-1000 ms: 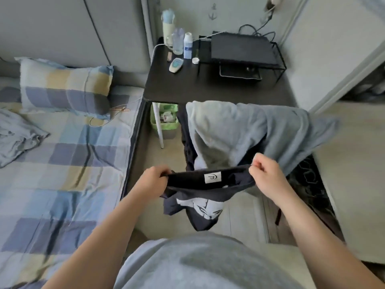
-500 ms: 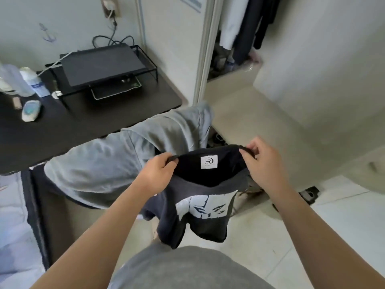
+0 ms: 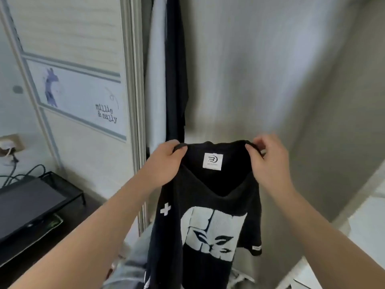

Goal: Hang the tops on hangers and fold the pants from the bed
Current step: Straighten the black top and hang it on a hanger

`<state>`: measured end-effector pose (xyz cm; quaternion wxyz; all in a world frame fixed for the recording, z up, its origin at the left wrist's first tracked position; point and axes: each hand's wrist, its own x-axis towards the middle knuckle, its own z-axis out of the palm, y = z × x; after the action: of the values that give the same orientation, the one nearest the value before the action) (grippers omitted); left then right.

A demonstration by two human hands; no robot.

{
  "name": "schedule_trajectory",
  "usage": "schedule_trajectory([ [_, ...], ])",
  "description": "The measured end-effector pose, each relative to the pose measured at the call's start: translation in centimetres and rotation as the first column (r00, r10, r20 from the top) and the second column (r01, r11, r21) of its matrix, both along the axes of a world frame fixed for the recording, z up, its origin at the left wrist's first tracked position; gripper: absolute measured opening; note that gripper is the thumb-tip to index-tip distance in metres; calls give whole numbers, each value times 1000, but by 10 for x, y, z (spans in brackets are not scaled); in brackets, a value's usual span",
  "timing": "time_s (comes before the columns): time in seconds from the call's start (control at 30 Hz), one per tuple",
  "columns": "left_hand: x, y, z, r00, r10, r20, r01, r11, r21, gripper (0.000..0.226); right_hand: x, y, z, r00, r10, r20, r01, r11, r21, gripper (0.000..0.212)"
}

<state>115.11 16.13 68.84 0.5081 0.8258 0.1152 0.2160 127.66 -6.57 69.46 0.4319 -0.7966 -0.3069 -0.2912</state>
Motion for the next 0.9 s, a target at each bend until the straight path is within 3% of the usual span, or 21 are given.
schedule_trajectory([
  [0.33, 98, 55, 197, 949, -96, 299, 65, 991, 114, 38, 59, 41, 191, 945, -160, 284, 155, 987, 41, 23],
  [0.53, 139, 46, 306, 920, -137, 367, 118, 990, 73, 28, 98, 38, 314, 819, -333, 468, 418, 904, -87, 13],
  [0.7, 172, 26, 376, 902, -125, 414, 89, 991, 105, 24, 120, 24, 383, 594, -514, 619, 732, 664, -152, 3],
  [0.8, 189, 14, 403, 885, -140, 444, 85, 986, 142, 18, 130, 14, 414, 443, -596, 670, 888, 394, -237, 20],
  [0.9, 203, 2, 421, 874, -161, 459, 86, 980, 180, 25, 141, 4, 435, 292, -603, 743, 956, 205, -210, 34],
])
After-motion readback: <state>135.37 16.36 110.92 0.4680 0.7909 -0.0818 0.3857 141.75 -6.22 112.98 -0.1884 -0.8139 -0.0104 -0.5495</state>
